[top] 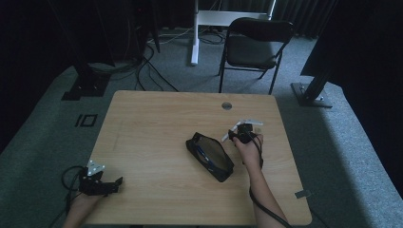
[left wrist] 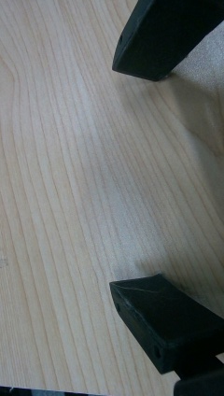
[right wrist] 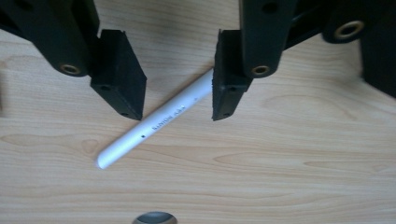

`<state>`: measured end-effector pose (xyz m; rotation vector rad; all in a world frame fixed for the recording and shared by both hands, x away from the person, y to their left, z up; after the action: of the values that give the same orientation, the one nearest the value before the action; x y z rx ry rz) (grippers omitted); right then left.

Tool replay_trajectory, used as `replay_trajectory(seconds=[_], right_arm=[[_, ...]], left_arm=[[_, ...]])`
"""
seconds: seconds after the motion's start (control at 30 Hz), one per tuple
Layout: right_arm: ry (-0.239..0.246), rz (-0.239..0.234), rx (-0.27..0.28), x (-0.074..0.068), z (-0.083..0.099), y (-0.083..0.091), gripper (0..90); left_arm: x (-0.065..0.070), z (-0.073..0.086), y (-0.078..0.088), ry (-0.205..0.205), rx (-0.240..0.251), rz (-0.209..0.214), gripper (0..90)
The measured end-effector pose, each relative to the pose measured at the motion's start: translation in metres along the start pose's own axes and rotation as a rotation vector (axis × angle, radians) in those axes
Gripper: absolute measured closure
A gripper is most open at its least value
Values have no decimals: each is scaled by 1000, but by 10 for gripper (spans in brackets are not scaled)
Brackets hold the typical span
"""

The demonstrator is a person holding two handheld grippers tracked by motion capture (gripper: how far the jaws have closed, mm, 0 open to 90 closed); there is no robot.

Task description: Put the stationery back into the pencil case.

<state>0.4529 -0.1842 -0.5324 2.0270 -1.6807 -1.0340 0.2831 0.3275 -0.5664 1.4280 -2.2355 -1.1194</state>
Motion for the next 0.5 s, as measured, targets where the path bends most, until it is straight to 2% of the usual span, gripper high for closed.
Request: replay_trajectory(seconds=[0.23, 0.5], right_arm=[[-62, 19, 4, 5, 1, -14, 494], [-97, 42, 16, 2, -5, -27, 479]], left_arm=[[0, 0, 0, 0, 0, 0, 1], [0, 0, 0, 0, 0, 0, 1]])
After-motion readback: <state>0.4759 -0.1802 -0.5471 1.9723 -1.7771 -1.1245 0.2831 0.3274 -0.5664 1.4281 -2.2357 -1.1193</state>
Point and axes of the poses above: each handheld gripper's, and its own axes: y roughly backward along the jaws, z roughly out of its underside, x roughly to its right, the point moved 2 cm from there along -y, roughly forward along the jaws, and after that the axes turned 14 degrees about -y, right-handed, at the moved point
